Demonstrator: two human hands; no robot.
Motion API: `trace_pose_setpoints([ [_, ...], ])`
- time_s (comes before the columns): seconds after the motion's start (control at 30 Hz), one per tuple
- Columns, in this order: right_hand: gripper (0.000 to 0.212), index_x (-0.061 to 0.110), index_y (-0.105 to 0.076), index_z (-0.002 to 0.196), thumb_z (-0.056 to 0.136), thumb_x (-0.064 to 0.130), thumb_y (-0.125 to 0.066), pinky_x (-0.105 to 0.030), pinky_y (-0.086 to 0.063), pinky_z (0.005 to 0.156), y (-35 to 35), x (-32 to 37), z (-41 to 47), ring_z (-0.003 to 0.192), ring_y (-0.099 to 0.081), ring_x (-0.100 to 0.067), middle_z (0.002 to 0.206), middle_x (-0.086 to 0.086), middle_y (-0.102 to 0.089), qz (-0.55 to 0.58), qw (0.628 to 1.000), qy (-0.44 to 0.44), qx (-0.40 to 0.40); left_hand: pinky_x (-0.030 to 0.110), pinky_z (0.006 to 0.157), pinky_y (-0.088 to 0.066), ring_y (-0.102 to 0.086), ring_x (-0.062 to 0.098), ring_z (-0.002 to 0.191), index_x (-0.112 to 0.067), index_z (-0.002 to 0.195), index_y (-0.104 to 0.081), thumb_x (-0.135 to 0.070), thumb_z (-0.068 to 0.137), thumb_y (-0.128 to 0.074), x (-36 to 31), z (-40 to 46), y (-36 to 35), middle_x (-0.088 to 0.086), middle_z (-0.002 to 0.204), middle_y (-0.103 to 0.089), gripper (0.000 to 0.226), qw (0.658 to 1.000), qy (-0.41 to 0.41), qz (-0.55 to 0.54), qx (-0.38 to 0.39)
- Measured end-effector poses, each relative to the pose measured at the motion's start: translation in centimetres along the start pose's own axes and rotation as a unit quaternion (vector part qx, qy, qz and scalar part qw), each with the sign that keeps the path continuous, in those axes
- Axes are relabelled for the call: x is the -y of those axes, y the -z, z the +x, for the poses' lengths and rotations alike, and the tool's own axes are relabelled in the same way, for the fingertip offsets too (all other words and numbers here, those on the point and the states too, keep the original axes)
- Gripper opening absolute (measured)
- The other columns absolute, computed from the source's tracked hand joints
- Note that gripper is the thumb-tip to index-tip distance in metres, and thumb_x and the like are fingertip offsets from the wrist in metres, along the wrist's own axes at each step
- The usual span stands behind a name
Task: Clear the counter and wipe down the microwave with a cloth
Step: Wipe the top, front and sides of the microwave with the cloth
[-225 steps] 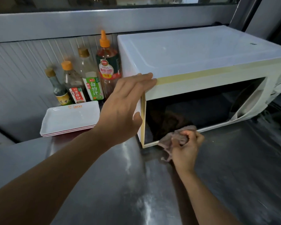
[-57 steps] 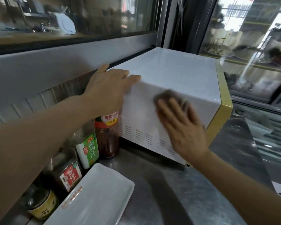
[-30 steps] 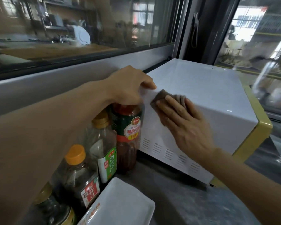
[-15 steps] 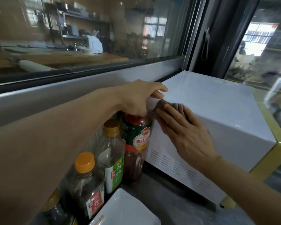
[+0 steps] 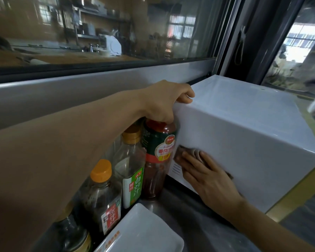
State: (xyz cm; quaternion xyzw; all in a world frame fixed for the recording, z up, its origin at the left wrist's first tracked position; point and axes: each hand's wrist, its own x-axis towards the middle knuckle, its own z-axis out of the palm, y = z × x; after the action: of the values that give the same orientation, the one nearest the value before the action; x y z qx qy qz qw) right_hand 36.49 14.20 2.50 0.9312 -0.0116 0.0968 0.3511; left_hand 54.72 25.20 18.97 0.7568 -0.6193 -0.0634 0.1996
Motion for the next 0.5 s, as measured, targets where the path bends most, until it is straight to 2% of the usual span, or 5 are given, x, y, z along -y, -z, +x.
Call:
trace_pose_setpoints([
  [0.07, 0.059, 0.014, -0.062, 0.123, 0.066, 0.02, -0.076, -0.045, -0.013, 0.112, -0.1, 0.0, -0.5, 0.133, -0.041, -0.027, 0.14, -0.007, -0.05, 0.005, 1.0, 0.004, -0.01, 0.026, 0.087, -0.047, -0.046, 0.009, 0.123, -0.027, 0.136, -0.039, -0.003, 0.073, -0.075, 0.0, 0.0, -0.1, -0.009, 0.137, -0.049, 0.076, 1.0, -0.002, -0.001, -0.005],
  [0.17, 0.049, 0.012, -0.051, 0.133, 0.084, 0.014, -0.047, -0.044, -0.009, 0.115, 1.3, -1.8, 1.0, 0.141, -0.028, -0.024, 0.144, -0.006, -0.042, 0.012, 0.992, -0.058, -0.107, 0.017, 0.08, -0.042, -0.046, 0.005, 0.116, -0.027, 0.135, -0.041, -0.005, 0.072, -0.076, 0.2, 0.2, -0.1, -0.008, 0.136, -0.05, 0.076, 1.0, -0.011, 0.005, -0.009],
  [0.27, 0.054, 0.01, -0.038, 0.14, 0.087, 0.011, -0.034, -0.047, -0.005, 0.116, 1.8, -3.0, 2.4, 0.145, -0.015, -0.024, 0.15, -0.007, -0.033, 0.011, 0.981, -0.127, -0.146, 0.022, 0.086, -0.041, -0.047, 0.009, 0.119, -0.029, 0.135, -0.042, -0.009, 0.07, -0.077, 0.3, 0.3, -0.2, -0.007, 0.135, -0.051, 0.076, 0.999, -0.02, 0.025, -0.011],
  [0.37, 0.057, 0.008, -0.043, 0.139, 0.082, 0.014, -0.046, -0.048, -0.006, 0.117, 0.0, -1.1, 2.0, 0.142, -0.021, -0.028, 0.149, -0.008, -0.033, 0.006, 0.988, -0.098, -0.117, 0.02, 0.084, -0.037, -0.045, 0.004, 0.112, -0.029, 0.134, -0.045, -0.01, 0.07, -0.078, 0.4, 0.3, -0.3, -0.008, 0.133, -0.052, 0.074, 0.998, -0.031, 0.038, -0.028],
  [0.5, 0.066, 0.015, -0.046, 0.138, 0.077, 0.026, -0.066, -0.051, -0.008, 0.115, -2.5, 2.2, -0.1, 0.142, -0.02, -0.027, 0.151, -0.009, -0.027, -0.026, 0.997, 0.017, 0.065, 0.017, 0.078, -0.035, -0.04, 0.001, 0.105, -0.031, 0.131, -0.049, -0.012, 0.072, -0.077, 0.5, 0.5, -0.6, -0.008, 0.133, -0.052, 0.069, 0.997, -0.039, 0.058, -0.044],
])
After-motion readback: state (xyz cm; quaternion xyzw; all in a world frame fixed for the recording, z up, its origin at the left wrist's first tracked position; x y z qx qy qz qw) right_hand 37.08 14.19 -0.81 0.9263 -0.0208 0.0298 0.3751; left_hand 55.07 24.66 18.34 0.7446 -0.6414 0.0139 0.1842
